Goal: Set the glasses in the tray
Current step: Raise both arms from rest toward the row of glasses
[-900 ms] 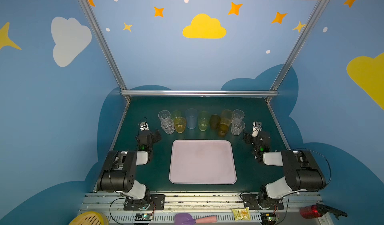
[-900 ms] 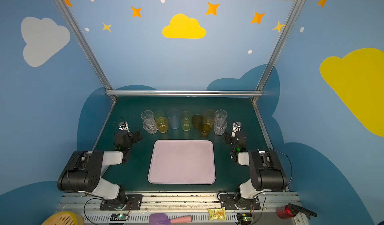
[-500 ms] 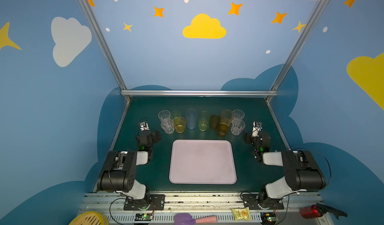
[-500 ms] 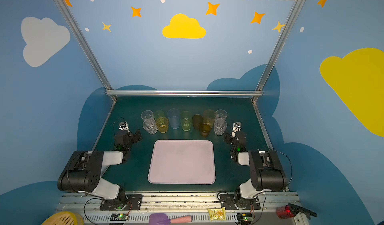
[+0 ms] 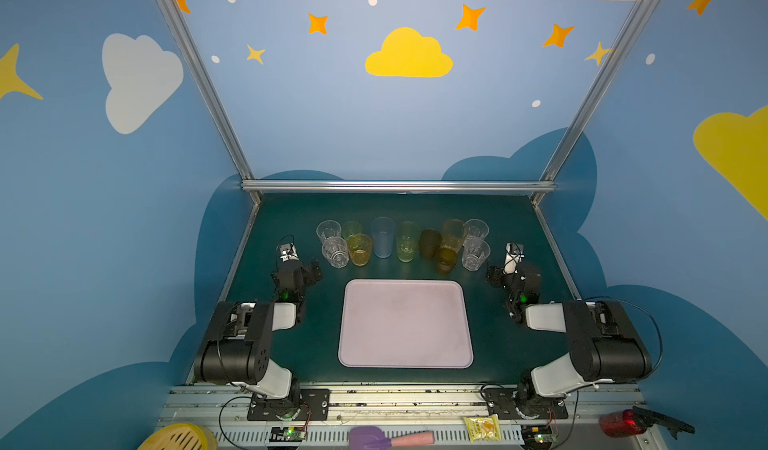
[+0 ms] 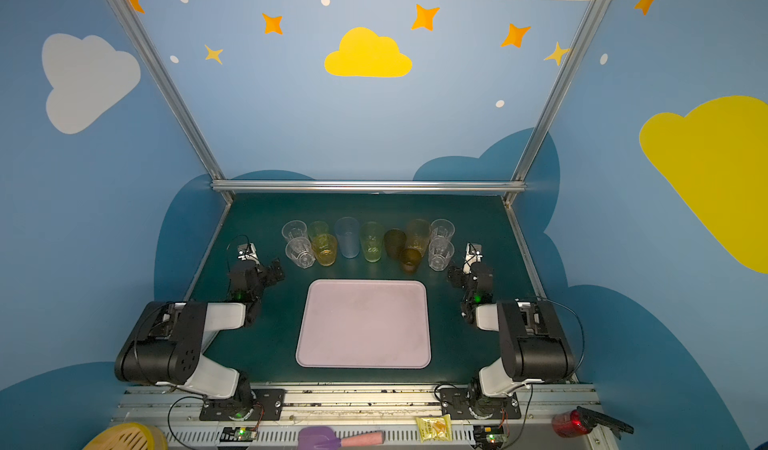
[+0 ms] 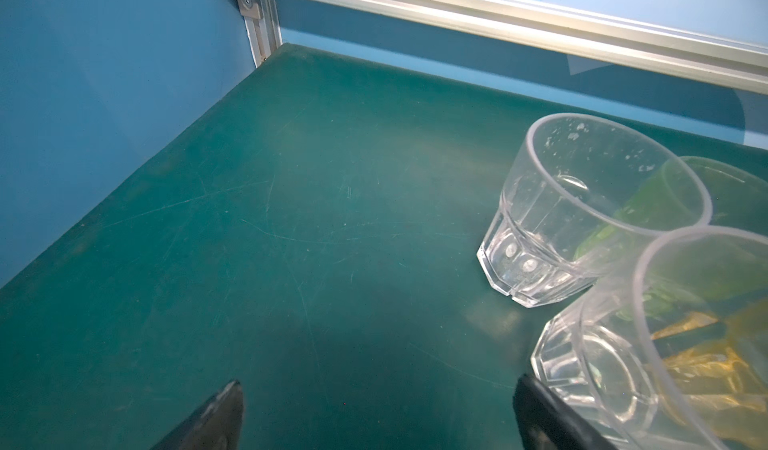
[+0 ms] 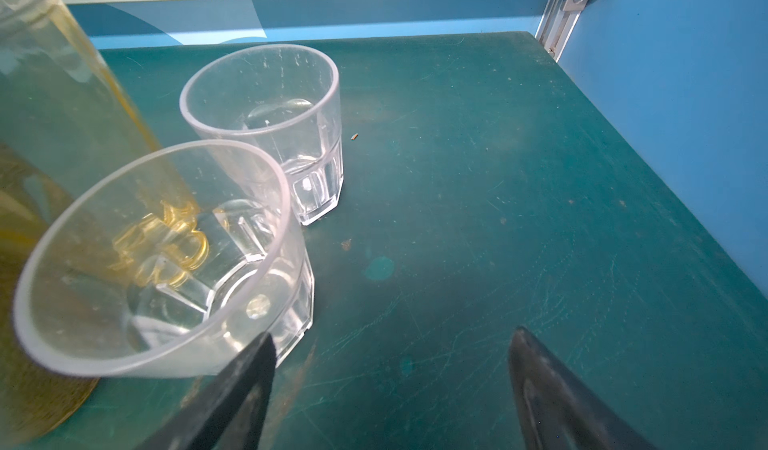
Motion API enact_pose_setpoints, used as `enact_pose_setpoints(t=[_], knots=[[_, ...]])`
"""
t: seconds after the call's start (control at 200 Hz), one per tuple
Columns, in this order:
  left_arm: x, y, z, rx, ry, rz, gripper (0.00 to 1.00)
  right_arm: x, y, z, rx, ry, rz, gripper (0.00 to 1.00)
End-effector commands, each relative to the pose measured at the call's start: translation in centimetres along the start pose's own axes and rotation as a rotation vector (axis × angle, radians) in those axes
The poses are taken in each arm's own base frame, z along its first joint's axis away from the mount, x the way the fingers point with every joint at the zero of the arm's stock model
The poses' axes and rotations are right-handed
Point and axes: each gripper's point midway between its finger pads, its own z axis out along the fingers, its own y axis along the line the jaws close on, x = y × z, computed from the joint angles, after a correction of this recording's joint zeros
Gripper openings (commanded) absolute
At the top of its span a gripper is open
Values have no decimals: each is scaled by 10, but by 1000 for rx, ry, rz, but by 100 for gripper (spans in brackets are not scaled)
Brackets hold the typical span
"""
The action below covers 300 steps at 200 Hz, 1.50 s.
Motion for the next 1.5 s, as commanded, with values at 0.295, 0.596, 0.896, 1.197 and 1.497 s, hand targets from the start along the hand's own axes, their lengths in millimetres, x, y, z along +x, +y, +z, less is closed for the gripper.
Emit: enact_pose_setpoints(t=[0.295, 0.596, 0.896, 1.197, 1.497], knots=[[-9, -3, 2, 10, -15, 0, 100, -13, 1, 1, -10, -33, 7, 87], [-17, -6, -3, 21, -27, 9, 100, -16, 4, 1, -18, -40, -8, 87], [-35, 5, -22, -115, -17, -6, 100, -33, 14, -10, 83, 10, -114, 87], [-44, -3, -37, -139, 10, -17, 100, -47, 20, -28, 102, -8, -109, 87], [-44, -11, -40, -119, 18, -11, 100, -44, 10, -29, 159, 8, -66, 87]])
